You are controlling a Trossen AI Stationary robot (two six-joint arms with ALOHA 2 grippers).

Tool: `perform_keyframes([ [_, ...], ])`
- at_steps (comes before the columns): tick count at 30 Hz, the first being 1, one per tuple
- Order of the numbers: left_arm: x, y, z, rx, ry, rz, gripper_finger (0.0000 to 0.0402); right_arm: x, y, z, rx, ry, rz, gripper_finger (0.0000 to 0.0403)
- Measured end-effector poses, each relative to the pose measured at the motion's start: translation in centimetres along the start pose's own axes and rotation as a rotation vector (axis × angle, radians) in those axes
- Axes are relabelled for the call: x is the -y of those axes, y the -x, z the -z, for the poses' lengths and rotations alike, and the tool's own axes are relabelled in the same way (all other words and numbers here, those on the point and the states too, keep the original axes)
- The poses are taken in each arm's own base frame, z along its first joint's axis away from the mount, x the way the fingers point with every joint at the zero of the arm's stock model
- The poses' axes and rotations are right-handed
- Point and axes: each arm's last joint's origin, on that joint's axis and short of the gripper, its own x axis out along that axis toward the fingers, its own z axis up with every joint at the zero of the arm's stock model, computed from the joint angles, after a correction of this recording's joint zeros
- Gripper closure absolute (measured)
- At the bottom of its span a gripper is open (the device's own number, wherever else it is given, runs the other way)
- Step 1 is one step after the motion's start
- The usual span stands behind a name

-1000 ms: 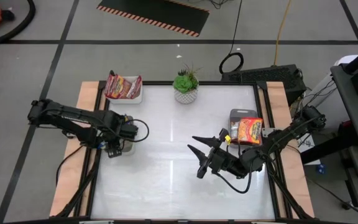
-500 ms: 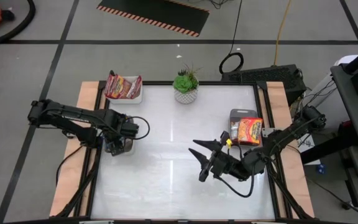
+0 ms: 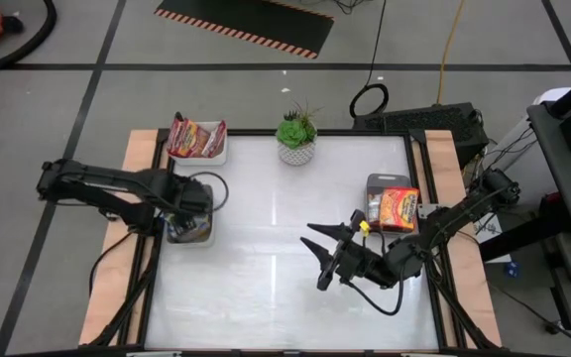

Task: Sort Maruchan noodles
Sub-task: Return to Home Position

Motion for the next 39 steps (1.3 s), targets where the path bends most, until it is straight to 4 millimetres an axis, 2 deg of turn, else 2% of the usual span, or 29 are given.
perform_keyframes([
  [9, -2.3, 3.2, 3.0, 0.346, 0.122, 0.128, 0.0133, -0.5, 0.1, 0.5, -0.035, -0.034, -0.030, 0.0257],
  [14, -2.3, 4.3, 3.9, 0.620, 0.116, 0.253, 0.0133, -0.8, 0.1, 1.0, -0.063, -0.036, -0.055, 0.0257],
  [18, -1.4, 5.6, 4.1, 0.868, 0.049, 0.313, 0.0138, -1.2, 0.6, 0.8, -0.042, -0.025, -0.101, 0.0267],
  [21, -0.2, 6.3, 4.2, 0.998, -0.066, 0.342, 0.0166, -1.4, 1.3, 0.3, -0.016, -0.009, -0.137, 0.0288],
  [25, 1.7, 6.5, 4.2, 1.097, -0.223, 0.350, 0.0235, -1.0, 2.0, -0.2, -0.007, -0.013, -0.155, 0.0329],
  [30, 2.9, 6.7, 4.2, 1.210, -0.277, 0.316, 0.0318, -0.6, 2.7, 0.1, -0.037, 0.026, -0.220, 0.0386],
  [34, 3.7, 6.1, 4.2, 1.269, -0.307, 0.320, 0.0348, -0.4, 2.8, 0.8, -0.077, 0.021, -0.297, 0.0397],
  [39, 4.6, 3.6, 4.5, 1.240, -0.352, 0.306, 0.0355, -0.3, 2.0, 1.5, -0.080, -0.030, -0.417, 0.0401],
])
